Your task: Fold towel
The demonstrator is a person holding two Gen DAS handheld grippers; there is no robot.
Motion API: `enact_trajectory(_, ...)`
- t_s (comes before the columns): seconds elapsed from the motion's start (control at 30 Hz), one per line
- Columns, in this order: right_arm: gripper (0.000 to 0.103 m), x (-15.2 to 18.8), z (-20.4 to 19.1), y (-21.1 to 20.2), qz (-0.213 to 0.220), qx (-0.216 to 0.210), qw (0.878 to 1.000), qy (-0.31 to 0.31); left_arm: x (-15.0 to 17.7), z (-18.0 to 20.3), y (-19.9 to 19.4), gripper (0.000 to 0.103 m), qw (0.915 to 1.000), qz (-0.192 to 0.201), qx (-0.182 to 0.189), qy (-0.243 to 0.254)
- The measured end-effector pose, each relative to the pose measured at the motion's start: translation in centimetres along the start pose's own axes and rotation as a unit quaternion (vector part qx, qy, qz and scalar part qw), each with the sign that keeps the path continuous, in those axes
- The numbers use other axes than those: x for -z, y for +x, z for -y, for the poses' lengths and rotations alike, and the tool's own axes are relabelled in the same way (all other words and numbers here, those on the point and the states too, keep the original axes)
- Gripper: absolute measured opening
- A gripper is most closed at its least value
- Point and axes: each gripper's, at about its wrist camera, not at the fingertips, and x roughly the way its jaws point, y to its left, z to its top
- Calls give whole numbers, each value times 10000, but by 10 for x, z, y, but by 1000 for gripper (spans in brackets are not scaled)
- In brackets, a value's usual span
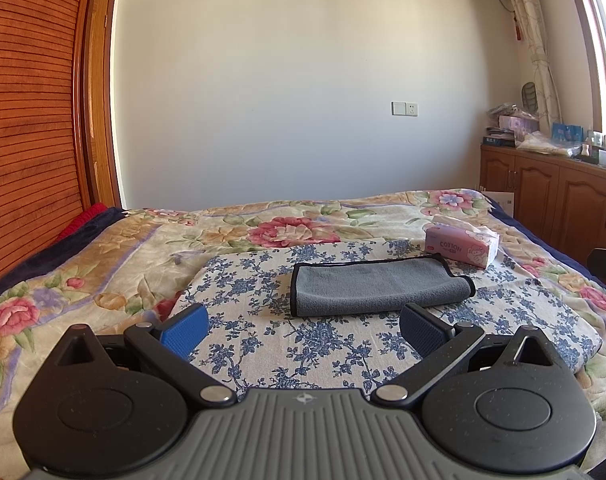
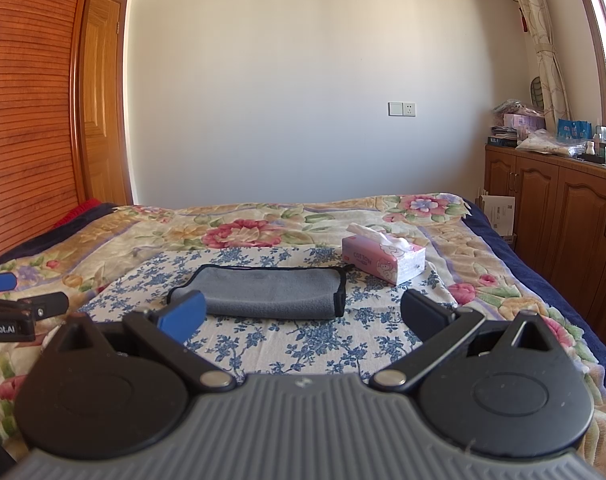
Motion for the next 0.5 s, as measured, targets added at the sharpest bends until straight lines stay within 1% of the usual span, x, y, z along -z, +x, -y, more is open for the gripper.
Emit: enact_trajectory(0.5, 103, 0, 0, 0, 3, 2, 10000, 0, 1, -1, 0, 103, 10000, -3, -18, -5)
